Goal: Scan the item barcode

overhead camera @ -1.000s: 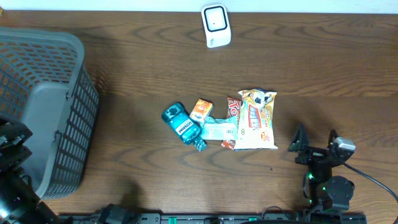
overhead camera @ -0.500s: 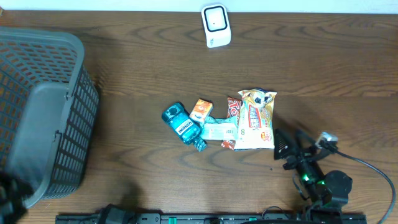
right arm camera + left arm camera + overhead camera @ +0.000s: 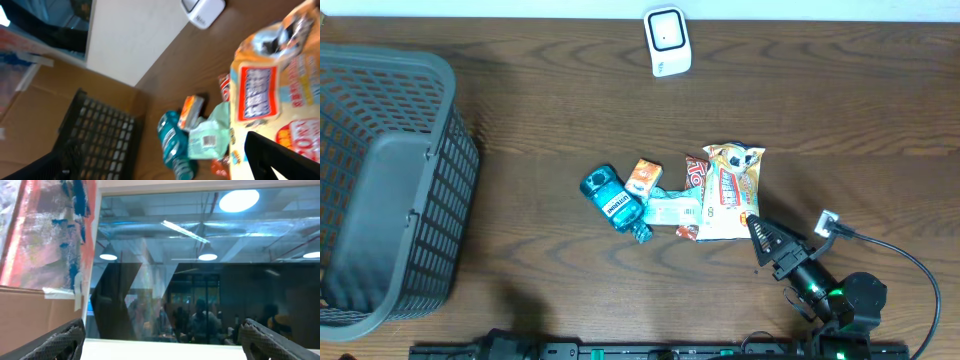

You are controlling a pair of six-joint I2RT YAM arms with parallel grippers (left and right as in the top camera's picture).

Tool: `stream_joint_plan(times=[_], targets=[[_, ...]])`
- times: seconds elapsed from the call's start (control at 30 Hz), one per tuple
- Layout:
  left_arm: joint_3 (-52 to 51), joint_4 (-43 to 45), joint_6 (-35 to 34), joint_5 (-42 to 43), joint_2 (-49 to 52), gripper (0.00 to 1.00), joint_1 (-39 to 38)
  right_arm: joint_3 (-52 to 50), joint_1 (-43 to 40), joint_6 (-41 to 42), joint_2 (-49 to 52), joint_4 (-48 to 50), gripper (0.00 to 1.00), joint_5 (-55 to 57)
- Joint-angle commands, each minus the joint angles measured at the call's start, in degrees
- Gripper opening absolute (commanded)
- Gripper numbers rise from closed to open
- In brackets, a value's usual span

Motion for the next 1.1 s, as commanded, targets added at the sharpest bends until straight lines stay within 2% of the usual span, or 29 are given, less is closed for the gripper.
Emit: stream_joint_plan(times=[0.0, 0.17, 0.3, 0.53, 0.67, 0.77, 0.87, 1.07], targets=[[-0.1, 0.1, -1.4, 2.0, 0.2, 0.98, 0.1, -0.1, 0.3, 3.1, 0.1, 0.2, 0.92, -4.6], [-0.1, 0.6, -1.4, 1.9, 0.2, 0.98, 0.1, -0.1, 5.4, 6.4, 0.1, 0.0, 0.89, -2.2], [-0.1, 1.4, -1.4, 1.9, 0.2, 0.98, 0.1, -0.1, 12.9, 10.6, 0.1, -2.4, 0.91, 5.8], [-0.1, 0.5, -1.4, 1.9, 0.2, 0.98, 0.1, -0.1, 31.7, 15.7, 1.8, -3.7, 0.91, 27.1], [-0.1, -0.1, -4.3, 1.9, 0.2, 0.98, 0.1, -0.1, 42.7, 22.0, 6.4, -3.4, 0.96, 41.9], [-0.1, -1.3, -6.1, 1.9, 0.2, 0.98, 0.1, -0.1, 49.6, 24.0, 11.9, 1.0, 0.95, 50.2], [-0.3, -1.4, -6.1, 1.9, 0.2, 0.98, 0.1, -0.1, 54.3, 24.0, 19.4, 9.4, 0.99, 56.5], [-1.0, -1.4, -6.1, 1.9, 0.1, 0.98, 0.1, 0.4, 56.1, 24.6, 40.4, 27.3, 0.94, 56.9]])
